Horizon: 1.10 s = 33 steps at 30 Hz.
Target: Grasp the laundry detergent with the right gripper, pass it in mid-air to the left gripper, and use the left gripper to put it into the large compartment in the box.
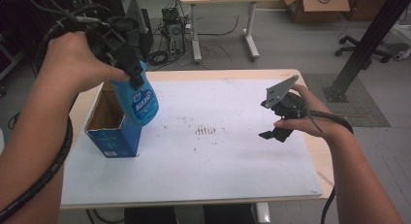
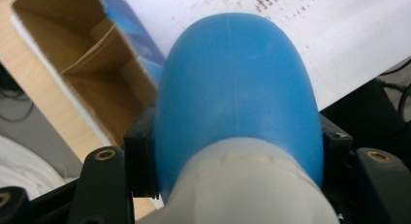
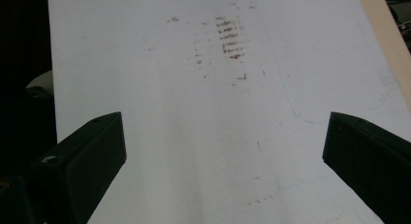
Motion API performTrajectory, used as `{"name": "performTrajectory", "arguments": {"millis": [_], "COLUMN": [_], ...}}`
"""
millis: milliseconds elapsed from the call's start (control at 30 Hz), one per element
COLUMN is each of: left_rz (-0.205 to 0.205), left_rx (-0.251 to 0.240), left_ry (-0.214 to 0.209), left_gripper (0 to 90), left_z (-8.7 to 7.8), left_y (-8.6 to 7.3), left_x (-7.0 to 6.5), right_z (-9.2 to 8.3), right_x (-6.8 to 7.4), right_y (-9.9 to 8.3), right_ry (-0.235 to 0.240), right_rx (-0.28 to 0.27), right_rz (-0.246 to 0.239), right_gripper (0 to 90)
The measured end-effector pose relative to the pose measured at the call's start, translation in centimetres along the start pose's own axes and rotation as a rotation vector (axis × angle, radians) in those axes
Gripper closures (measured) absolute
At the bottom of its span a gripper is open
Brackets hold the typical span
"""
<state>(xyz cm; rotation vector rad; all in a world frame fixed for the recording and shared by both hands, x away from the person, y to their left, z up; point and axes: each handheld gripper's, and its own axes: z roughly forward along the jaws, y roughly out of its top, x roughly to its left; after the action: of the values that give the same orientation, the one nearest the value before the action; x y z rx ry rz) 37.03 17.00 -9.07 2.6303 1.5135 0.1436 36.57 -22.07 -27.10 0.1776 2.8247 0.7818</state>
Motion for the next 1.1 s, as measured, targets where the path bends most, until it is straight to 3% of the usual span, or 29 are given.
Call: {"name": "performTrajectory", "arguments": {"millis": [233, 467, 633, 867, 1100], "left_rz": [-0.120, -0.204, -0.245, -0.337, -0.376], "left_rx": [0.012, 0.007, 0.012, 0.008, 0.013], "left_ry": [0.002, 0.039, 0.047, 0.061, 0.065], "left_gripper": [37.7, 37.8, 37.8, 37.8, 37.7], "left_z": [-1.5, -2.8, -3.2, -3.2, -2.7], "left_y": [0.1, 0.1, 0.0, -0.2, -0.8], "left_x": [2.3, 4.1, 5.2, 6.9, 8.5], "right_z": [0.1, 0.3, 0.3, 0.7, 1.0], "right_x": [-0.1, -0.3, -0.5, -0.5, -0.7], "right_y": [0.3, 0.6, 0.7, 0.7, 0.6], "right_ry": [0.020, 0.040, 0.047, 0.061, 0.066], "right_rx": [0.050, 0.097, 0.106, 0.117, 0.132], "right_rz": [-0.017, -0.025, -0.023, -0.028, -0.030], "right_gripper": [2.3, 2.5, 2.5, 2.5, 2.6]}}
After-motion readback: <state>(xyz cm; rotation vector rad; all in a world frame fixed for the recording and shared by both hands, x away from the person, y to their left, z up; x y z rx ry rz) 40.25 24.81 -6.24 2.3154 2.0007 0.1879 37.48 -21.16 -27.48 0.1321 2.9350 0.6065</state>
